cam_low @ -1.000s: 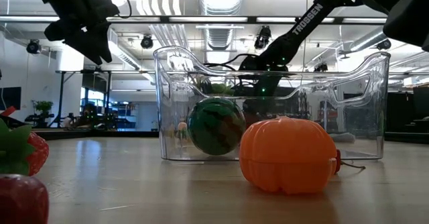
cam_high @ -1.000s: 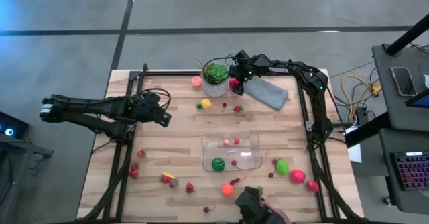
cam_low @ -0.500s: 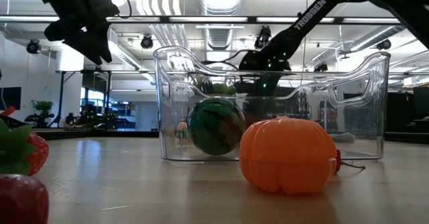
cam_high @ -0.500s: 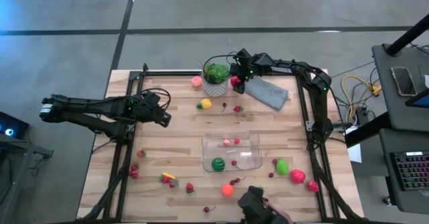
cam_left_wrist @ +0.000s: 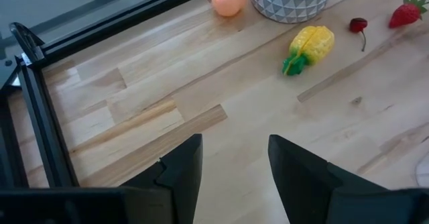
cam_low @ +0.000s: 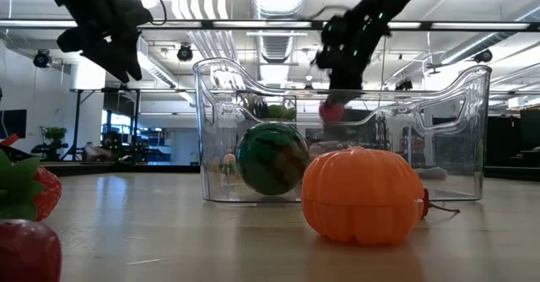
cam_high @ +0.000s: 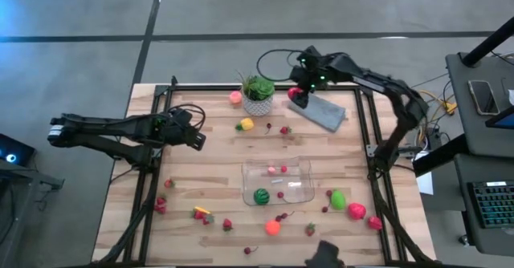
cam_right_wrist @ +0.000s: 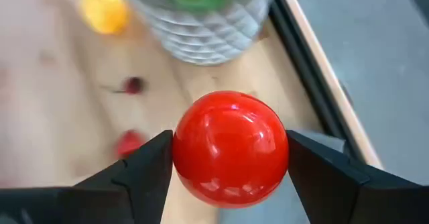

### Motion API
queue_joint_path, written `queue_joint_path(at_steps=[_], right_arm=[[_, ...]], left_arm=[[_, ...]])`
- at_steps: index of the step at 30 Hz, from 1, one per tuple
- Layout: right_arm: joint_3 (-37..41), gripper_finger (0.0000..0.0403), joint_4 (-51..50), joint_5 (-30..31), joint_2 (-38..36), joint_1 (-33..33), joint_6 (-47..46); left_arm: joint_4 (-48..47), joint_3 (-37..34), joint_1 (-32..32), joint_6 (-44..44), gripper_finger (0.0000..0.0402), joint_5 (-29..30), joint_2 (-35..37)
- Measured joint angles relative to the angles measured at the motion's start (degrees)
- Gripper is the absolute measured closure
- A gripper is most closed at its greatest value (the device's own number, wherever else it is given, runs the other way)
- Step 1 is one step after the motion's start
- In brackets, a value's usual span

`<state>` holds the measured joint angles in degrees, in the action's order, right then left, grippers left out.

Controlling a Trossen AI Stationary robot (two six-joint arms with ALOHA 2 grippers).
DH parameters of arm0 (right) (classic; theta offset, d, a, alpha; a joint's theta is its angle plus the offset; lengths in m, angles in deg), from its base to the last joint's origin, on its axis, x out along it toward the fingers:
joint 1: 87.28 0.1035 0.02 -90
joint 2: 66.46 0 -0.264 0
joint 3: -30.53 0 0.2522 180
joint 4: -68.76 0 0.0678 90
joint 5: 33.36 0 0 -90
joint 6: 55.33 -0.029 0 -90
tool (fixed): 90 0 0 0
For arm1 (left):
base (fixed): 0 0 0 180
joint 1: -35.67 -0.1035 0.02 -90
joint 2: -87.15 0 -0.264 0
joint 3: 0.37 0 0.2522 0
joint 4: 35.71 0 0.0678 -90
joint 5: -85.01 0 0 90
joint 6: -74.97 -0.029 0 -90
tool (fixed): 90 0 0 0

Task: Pick and placing Produce into tupperware
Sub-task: Put the tomato into the transparent bin

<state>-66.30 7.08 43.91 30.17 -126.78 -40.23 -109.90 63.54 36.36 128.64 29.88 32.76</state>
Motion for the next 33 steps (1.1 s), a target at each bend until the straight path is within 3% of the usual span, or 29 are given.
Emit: queue_joint_path(at_steps=[4,8,15,20,24,33], right_arm=[[-0.02,0.0143,-4.05,-4.17,-5.99,1.84,-2.37],[-0.02,0.0143,-7.02,-4.22,-10.73,5.7,-3.74],[0.04,0.0143,-10.75,-3.39,-15.22,17.64,-13.32],[0.08,0.0143,-10.64,5.02,-15.52,28.99,-24.79],[0.13,0.0142,-10.63,8.22,-14.14,37.38,-35.48],[0.15,0.0142,-11.36,21.43,-10.24,52.26,-58.99]], left_arm=[[0.33,0.0,0.02,0.04,0.0245,-0.02,-1.29],[3.0,0.0,0.02,0.02,0.0245,-0.06,-3.3],[7.53,0.3,0.02,-3.34,0.0245,-3.29,-7.75],[7.75,0.55,0.02,-7.76,0.0245,-7.61,-10.4],[7.69,0.44,0.85,-7.79,0.0245,-12.33,-11.19],[9.01,0.26,7.16,-9.63,0.0245,-11.98,-9.47]])
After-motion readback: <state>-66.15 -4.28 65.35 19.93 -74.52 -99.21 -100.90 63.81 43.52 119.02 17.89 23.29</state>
